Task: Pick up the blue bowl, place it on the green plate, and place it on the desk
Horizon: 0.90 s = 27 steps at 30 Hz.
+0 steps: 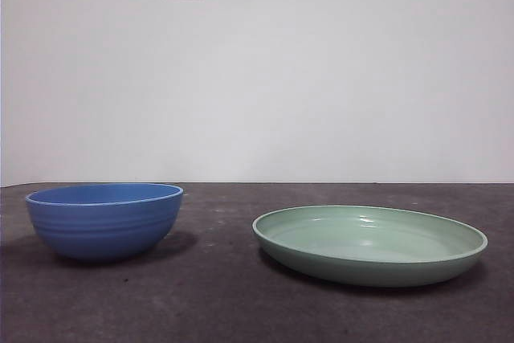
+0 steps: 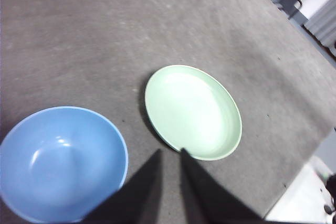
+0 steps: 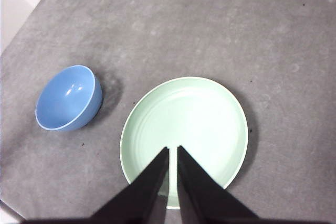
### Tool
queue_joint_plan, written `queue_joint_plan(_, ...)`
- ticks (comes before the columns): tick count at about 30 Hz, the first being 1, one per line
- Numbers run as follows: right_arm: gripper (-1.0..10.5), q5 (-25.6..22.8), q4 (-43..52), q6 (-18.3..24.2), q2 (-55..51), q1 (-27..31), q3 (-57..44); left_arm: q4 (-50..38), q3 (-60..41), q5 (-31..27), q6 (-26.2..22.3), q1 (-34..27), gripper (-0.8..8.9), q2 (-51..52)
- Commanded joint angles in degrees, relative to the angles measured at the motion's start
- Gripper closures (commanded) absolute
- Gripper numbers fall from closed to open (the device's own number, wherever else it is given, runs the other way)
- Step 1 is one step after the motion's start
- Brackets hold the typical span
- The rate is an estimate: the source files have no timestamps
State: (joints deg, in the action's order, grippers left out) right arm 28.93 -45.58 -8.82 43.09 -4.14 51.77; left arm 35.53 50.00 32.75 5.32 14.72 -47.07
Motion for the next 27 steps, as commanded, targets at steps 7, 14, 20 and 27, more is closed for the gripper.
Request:
queue_joint_plan(7, 7.9, -0.1, -0.8, 0.7, 0.3, -0.2, 1.1, -1.4, 1.1, 0.2, -3.5, 3.4, 2.94, -0.3)
queue_joint_plan(14, 3.9, -0.4, -1.2, 0.7, 0.2, -0.2, 1.1, -2.1, 1.1, 0.2, -3.4, 4.1, 2.09, -0.3)
queue_joint_plan(20, 3.9, -0.4, -1.4, 0.7, 0.2, -0.2, 1.1, -2.1, 1.1, 0.2, -3.3, 4.1, 2.12, -0.3)
queue_joint_plan(27, 3.9, -0.4, -3.3, 1.8, 0.2, -0.2, 1.1, -1.1, 1.1, -8.4, 0.4, 4.0, 2.24, -1.0)
